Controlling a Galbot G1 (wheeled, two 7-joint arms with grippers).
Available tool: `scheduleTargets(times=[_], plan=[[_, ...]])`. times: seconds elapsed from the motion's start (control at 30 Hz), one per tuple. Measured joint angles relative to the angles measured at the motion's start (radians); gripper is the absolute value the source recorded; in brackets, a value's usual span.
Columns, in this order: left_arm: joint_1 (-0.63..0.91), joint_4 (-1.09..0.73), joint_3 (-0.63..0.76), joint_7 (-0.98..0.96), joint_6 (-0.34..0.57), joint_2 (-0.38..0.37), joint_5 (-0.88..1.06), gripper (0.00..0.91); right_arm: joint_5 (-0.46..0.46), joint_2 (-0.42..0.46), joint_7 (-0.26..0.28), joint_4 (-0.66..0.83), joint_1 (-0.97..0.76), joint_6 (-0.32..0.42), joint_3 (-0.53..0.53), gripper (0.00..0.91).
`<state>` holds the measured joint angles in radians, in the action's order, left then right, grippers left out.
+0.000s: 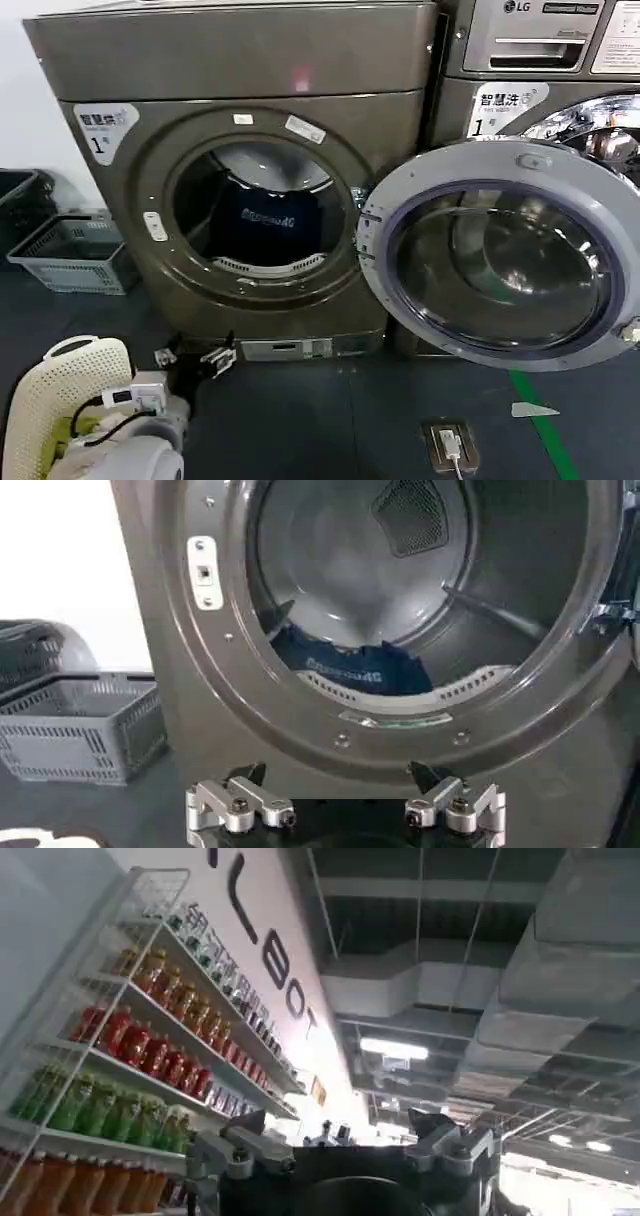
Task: Grasp the clothes from the dryer.
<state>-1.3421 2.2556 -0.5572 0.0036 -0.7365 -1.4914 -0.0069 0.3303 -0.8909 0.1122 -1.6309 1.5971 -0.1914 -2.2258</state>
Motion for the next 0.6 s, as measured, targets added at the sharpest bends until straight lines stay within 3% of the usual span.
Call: scheduleTargets(times=[0.6], plan=[[-0.003, 0.004, 0.001, 0.000, 0.000, 0.001, 0.003, 0.907, 0.016, -0.004, -0.029, 0.003, 0.011, 0.022, -0.012, 0.907]])
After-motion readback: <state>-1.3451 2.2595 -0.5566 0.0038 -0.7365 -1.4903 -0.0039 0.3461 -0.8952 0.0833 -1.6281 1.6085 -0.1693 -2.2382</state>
